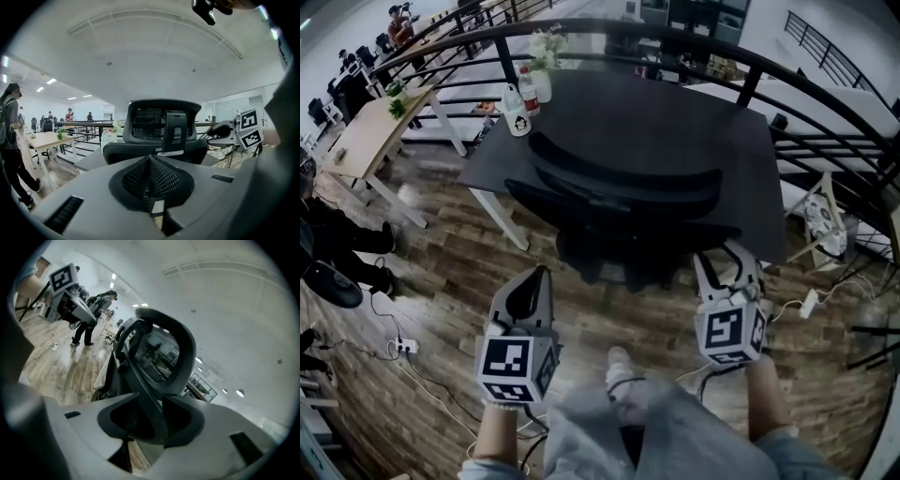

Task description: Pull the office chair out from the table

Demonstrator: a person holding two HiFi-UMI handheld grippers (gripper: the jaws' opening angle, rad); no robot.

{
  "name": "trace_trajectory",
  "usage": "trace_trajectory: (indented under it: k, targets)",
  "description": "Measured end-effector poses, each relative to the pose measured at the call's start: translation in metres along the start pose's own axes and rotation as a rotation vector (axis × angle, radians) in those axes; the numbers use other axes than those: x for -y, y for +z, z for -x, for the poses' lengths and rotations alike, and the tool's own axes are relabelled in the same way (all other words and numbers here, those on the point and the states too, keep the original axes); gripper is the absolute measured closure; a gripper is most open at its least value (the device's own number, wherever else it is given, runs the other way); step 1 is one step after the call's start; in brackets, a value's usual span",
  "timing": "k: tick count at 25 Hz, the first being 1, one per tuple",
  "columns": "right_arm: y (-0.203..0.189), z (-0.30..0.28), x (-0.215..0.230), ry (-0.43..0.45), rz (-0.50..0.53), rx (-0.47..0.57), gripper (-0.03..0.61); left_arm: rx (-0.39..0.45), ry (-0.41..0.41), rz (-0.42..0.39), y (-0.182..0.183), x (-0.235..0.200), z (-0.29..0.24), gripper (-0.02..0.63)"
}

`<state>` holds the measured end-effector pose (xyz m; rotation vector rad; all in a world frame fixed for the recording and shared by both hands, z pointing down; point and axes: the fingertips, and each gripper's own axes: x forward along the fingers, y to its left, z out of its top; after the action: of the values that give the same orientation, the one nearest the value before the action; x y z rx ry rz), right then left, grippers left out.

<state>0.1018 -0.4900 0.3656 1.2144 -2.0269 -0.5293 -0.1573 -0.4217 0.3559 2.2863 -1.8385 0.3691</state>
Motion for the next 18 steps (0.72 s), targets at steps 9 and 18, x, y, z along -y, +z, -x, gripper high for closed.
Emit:
trace_trajectory:
  k: [9,18]
  targets:
    - [-0.007,-0.034,-0.008,0.032,0.299,-0.062,0.391,0.016,0.026,-0.077,0.014,-0.012,-0.021,0.603]
    - [-0.009,-0.037,-0.016,0.060,0.369,-0.048,0.416,0.081,0.164,-0.486,0.024,-0.050,-0.056,0.601]
